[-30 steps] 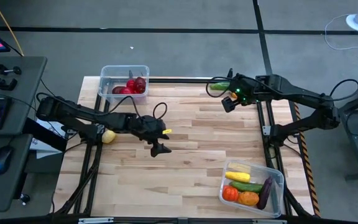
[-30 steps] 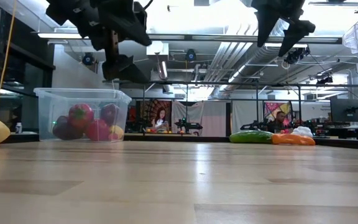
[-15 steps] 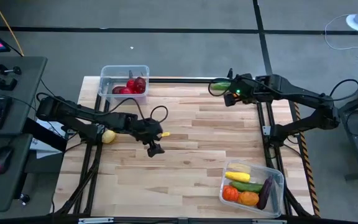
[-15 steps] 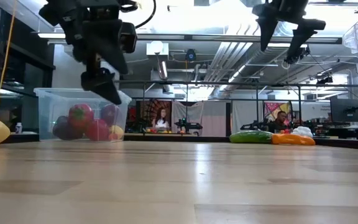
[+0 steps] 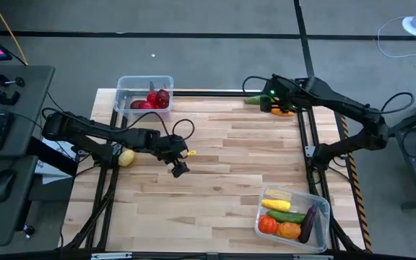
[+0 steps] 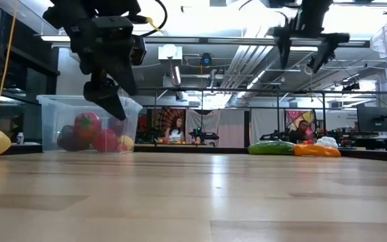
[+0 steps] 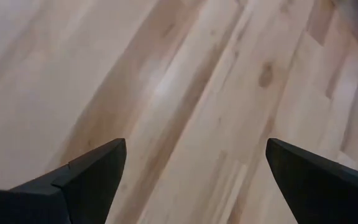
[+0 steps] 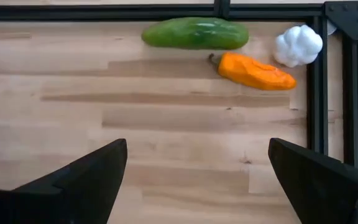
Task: Sort produce into baskets
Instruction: Put the orange chili pepper into the bottom transparent bin
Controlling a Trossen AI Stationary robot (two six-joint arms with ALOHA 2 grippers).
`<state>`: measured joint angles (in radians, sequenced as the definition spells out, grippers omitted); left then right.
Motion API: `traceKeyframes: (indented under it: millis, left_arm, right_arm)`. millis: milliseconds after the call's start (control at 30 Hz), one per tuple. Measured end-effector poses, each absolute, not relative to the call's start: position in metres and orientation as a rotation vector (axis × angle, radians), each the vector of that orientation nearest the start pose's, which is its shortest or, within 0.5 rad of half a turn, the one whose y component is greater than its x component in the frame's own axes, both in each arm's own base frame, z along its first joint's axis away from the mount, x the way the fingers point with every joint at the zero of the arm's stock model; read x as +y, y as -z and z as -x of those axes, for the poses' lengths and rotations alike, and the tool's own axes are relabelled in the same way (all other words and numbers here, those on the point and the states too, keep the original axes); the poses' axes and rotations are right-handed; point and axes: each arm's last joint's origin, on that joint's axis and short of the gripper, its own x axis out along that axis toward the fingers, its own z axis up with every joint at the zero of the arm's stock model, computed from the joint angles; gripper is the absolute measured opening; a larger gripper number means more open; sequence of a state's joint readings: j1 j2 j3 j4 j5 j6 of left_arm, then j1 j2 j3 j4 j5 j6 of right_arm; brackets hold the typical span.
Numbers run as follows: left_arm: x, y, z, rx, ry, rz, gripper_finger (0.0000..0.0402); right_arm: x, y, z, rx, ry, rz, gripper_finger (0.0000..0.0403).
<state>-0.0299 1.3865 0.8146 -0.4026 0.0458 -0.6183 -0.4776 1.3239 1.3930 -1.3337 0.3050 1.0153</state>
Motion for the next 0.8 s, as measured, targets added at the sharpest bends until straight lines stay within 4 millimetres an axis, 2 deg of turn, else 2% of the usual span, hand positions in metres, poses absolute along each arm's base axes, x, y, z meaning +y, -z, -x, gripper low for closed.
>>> traceKeyframes:
  millis: [167, 367, 467, 600, 800]
  left_arm:
    - [0.007, -0.201, -0.265, 0.924, -0.331, 0.568, 0.0374]
    - [0.033, -0.203, -0.265, 0.873, -0.396, 0.599, 0.0374]
    - [0.052, -0.206, -0.267, 0.814, -0.390, 0.665, 0.0374]
    - [0.081, -0.211, -0.264, 0.712, -0.447, 0.779, 0.0374]
    - [0.123, -0.219, -0.256, 0.565, -0.460, 0.847, 0.0374]
  right_arm:
    - [-0.136, -0.326, -0.213, 0.911, 1.267, -0.901, 0.0383]
    - [-0.156, -0.301, -0.249, 0.985, 1.021, -0.789, 0.0383]
    - [-0.155, -0.291, -0.265, 1.027, 0.884, -0.745, 0.0383]
    - [-0.147, -0.281, -0.277, 1.098, 0.800, -0.656, 0.0383]
    - [-0.137, -0.275, -0.277, 1.219, 0.779, -0.573, 0.0383]
